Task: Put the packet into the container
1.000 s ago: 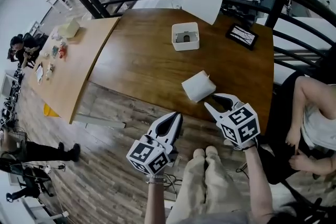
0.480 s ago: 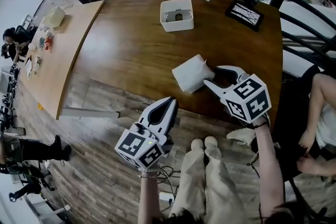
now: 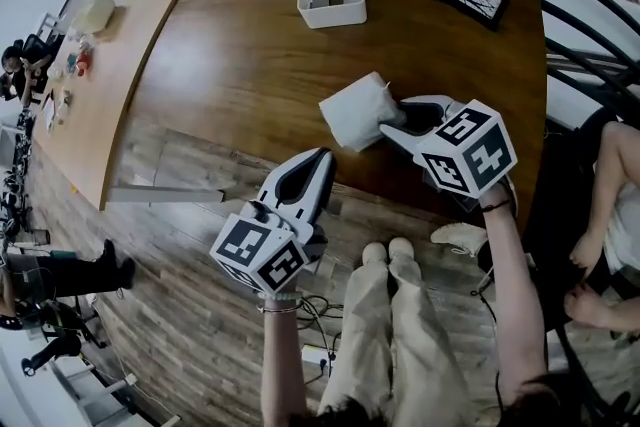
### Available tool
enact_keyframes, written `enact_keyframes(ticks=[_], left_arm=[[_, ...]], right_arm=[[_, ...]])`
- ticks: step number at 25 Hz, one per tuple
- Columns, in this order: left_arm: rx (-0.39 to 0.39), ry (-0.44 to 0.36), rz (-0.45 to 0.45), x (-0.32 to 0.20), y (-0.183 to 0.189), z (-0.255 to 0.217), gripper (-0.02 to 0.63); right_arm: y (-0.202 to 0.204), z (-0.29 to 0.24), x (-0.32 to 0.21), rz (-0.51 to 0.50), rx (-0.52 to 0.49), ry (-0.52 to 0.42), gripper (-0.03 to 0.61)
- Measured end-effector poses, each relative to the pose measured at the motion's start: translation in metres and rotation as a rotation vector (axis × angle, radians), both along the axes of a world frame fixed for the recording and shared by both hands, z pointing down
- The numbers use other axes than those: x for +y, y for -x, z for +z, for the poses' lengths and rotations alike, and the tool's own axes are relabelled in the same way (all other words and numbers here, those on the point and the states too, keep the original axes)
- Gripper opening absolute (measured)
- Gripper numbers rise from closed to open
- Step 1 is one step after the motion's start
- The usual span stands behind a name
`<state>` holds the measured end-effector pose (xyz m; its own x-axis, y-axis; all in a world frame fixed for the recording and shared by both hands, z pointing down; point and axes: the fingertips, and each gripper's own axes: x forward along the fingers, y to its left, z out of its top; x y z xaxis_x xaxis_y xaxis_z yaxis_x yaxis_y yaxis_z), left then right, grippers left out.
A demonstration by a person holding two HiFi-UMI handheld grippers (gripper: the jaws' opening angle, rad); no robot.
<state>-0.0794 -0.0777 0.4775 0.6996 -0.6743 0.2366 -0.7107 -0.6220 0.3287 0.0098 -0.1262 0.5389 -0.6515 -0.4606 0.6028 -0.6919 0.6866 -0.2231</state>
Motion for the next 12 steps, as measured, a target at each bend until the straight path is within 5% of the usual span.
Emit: enact_keyframes(ticks=[6, 12], left_arm=[[0.0, 0.012, -0.004, 0.0017, -0.0038, 0.0022, 0.005], [-0.007, 0.016, -0.001, -0.0001, -0.0055, 0.0015, 0.005]], right_arm=[[0.005, 0.0012, 0.0009, -0.05, 0.072, -0.024, 0.08], [0.0038, -0.0032, 0.0027, -0.043, 0.057, -0.07, 0.051]])
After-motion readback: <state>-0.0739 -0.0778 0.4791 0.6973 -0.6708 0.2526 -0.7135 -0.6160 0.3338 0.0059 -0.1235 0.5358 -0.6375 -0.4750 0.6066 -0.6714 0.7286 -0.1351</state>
